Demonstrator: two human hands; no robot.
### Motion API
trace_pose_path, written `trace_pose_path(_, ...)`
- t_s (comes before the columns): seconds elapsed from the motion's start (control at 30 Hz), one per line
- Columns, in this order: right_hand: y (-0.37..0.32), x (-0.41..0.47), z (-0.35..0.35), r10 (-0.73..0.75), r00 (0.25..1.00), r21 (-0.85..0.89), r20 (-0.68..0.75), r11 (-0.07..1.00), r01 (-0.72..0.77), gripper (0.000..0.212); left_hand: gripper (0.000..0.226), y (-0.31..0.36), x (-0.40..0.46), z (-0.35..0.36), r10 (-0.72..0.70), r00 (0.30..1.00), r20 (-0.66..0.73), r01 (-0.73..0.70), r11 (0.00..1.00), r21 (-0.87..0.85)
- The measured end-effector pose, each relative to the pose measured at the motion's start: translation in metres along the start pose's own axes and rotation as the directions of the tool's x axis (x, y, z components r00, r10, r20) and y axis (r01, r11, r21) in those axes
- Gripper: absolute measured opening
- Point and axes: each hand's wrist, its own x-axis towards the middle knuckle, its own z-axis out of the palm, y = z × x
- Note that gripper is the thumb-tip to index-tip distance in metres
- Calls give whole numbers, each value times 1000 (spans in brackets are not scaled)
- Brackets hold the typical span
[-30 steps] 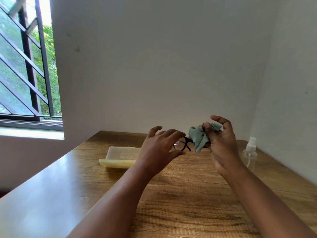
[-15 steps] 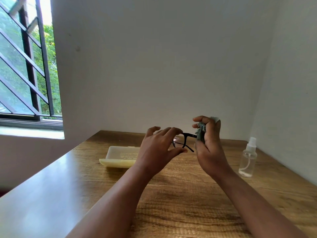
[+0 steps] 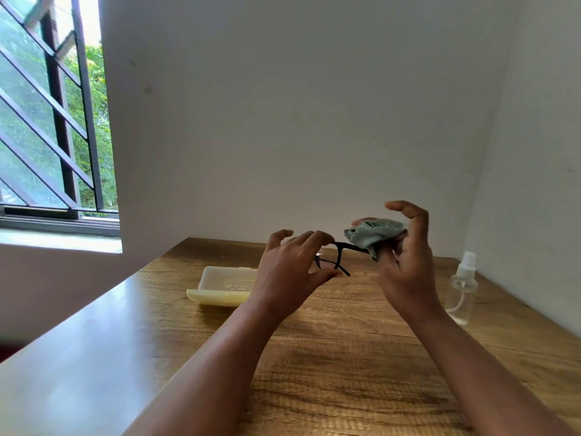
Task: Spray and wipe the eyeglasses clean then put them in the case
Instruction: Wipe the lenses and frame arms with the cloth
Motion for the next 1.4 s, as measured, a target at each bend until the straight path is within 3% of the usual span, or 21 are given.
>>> trace_pose_path(0.1, 2, 3, -5, -51, 991, -89, -126, 995, 40, 33, 45, 1, 0, 0, 0, 1000, 8, 0, 1000, -8)
trace_pose_path(0.17, 4, 5, -7, -101, 986, -133, -136, 988, 83, 21, 44, 1, 0, -1, -3, 1000, -5, 3, 1000, -2)
trace_pose_path(0.3, 6, 5, -4, -221, 972, -241, -76, 950, 197, 21, 43, 0, 0, -2, -22, 999, -47, 23, 999, 33)
trace_pose_path(0.53, 3, 3, -7, -295, 955, -286, -6, 916, 281, 17, 42, 1, -1, -4, -69, 991, -116, 78, 994, 76)
trace_pose_path(0.73, 3, 0, -5, -353, 924, -421, 149, 823, 383, 13, 46, 0, 0, -3, -65, 995, -71, 66, 998, 15)
trace_pose_path(0.87, 0, -3, -2, -310, 933, -394, 184, 846, 359, 28, 47, -1, 0, -2, -64, 998, -21, 63, 997, -45)
trace_pose_path(1.07, 4, -3, -3, -346, 880, -447, 325, 764, 465, 31, 43, 3, 1, -3, -3, 999, -32, 0, 994, -107)
trace_pose_path(1.4, 4, -3, -2, -307, 898, -370, 316, 832, 414, 44, 43, 0, 0, -6, -24, 999, -48, 18, 991, -132)
